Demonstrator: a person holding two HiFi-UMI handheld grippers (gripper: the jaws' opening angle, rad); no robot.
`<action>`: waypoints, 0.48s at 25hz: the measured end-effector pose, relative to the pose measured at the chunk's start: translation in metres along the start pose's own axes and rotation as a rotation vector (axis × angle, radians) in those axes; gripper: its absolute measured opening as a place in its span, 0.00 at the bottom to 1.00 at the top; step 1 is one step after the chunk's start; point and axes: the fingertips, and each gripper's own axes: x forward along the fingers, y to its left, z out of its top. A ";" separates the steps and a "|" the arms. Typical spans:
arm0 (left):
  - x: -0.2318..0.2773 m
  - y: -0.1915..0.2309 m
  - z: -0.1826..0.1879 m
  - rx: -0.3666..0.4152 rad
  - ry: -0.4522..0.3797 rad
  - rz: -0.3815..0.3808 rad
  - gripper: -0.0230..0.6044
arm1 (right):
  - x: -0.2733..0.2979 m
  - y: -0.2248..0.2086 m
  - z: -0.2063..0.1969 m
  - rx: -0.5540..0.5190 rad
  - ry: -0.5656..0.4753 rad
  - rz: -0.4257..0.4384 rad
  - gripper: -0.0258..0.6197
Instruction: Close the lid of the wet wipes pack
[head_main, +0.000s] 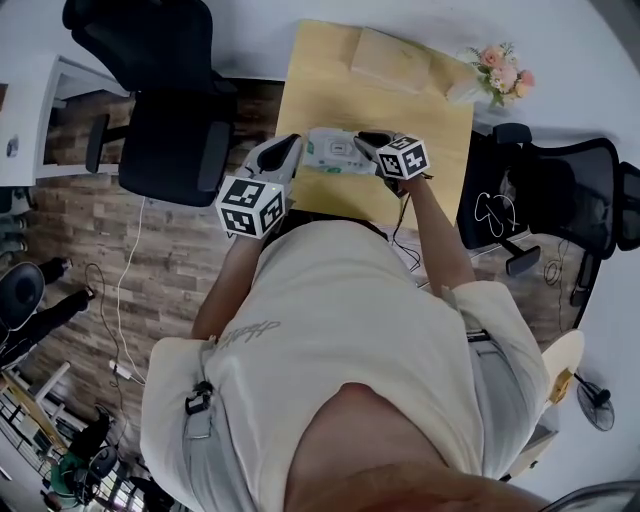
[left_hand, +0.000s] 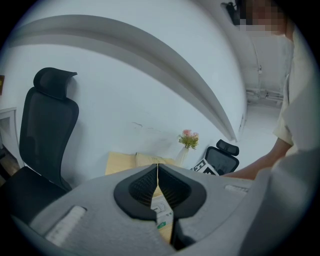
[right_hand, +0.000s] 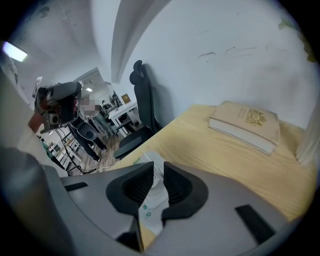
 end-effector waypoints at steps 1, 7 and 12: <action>0.000 0.001 0.000 -0.006 -0.002 0.002 0.06 | 0.000 0.002 -0.001 -0.019 0.005 -0.006 0.12; 0.000 0.004 -0.003 -0.016 -0.005 0.000 0.06 | -0.002 0.012 -0.008 -0.141 0.039 -0.042 0.12; 0.000 0.005 -0.003 -0.010 -0.005 -0.007 0.06 | 0.001 0.019 -0.022 -0.210 0.108 -0.057 0.12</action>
